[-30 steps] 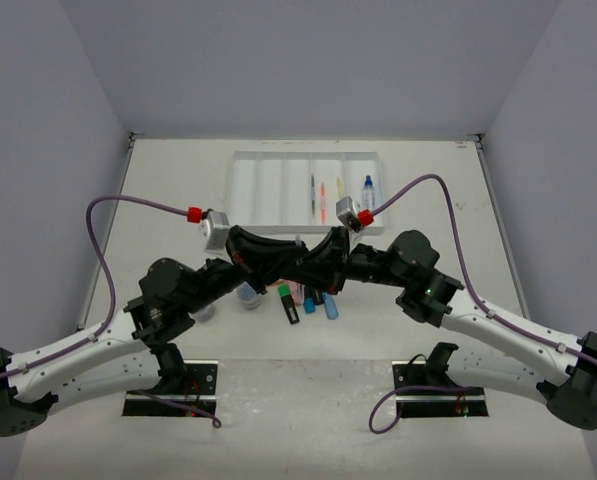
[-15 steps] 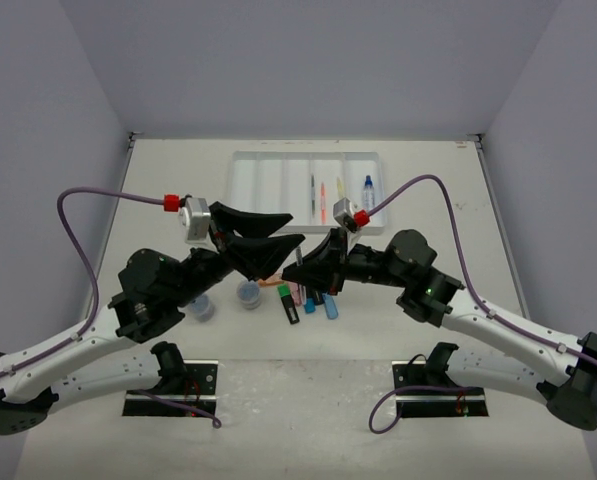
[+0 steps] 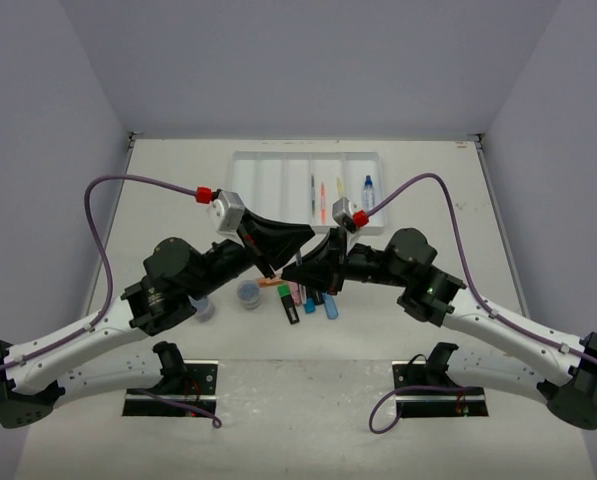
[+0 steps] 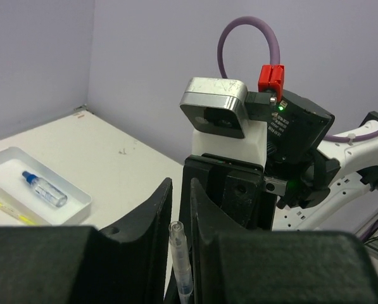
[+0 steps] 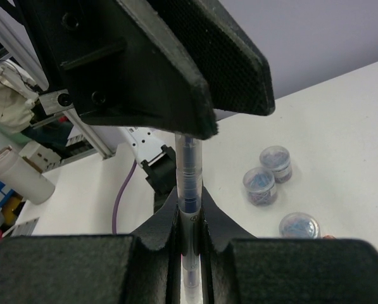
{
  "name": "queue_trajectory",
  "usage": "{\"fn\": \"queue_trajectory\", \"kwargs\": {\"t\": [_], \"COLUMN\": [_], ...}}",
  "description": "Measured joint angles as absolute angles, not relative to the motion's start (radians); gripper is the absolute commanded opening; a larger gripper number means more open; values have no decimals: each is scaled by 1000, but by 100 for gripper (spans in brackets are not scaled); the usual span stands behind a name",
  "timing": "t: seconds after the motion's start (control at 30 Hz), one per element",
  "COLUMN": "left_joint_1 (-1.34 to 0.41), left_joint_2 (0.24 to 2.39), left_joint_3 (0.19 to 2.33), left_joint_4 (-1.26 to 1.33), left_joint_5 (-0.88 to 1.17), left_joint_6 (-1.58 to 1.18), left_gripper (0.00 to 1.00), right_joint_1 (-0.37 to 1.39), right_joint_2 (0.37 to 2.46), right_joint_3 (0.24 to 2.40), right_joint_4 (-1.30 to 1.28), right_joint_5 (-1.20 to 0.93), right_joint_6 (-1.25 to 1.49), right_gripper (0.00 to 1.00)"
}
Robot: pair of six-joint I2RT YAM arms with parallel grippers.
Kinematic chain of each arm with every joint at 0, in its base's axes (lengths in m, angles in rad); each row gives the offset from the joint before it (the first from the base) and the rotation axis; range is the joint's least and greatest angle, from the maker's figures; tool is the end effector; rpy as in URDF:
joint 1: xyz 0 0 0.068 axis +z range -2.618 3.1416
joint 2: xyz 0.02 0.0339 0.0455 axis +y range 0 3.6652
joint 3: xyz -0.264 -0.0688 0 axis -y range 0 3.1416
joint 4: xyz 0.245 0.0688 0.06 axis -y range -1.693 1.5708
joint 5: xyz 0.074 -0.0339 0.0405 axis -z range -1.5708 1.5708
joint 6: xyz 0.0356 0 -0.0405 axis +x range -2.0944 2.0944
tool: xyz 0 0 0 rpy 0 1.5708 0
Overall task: Sort the stationery into containers
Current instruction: Close the pen cap on the pen.
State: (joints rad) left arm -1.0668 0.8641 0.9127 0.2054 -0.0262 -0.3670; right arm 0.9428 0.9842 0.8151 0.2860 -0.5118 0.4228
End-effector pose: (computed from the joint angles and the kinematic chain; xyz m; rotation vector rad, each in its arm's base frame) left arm 0.0957 -0.1716 0.4136 0.4634 1.3398 -1.1900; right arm 0.1209 0.1962 0.3635 -0.8588 1.4131 1.4474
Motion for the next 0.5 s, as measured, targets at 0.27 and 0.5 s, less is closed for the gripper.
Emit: {"fn": "queue_trajectory", "kwargs": {"t": [0.27, 0.5], "left_joint_1": [-1061, -1050], "left_joint_2": [857, 859], "left_joint_3": [913, 906], "left_joint_4": [215, 299], "left_joint_5": [24, 33], "left_joint_6": [-411, -457], "left_gripper": [0, 0], "right_joint_1": [953, 965], "right_joint_2": [967, 996], "right_joint_3": [850, 1006], "right_joint_4": [213, 29], "right_joint_5": [-503, -461], "right_joint_6": [394, 333], "right_gripper": [0, 0]}}
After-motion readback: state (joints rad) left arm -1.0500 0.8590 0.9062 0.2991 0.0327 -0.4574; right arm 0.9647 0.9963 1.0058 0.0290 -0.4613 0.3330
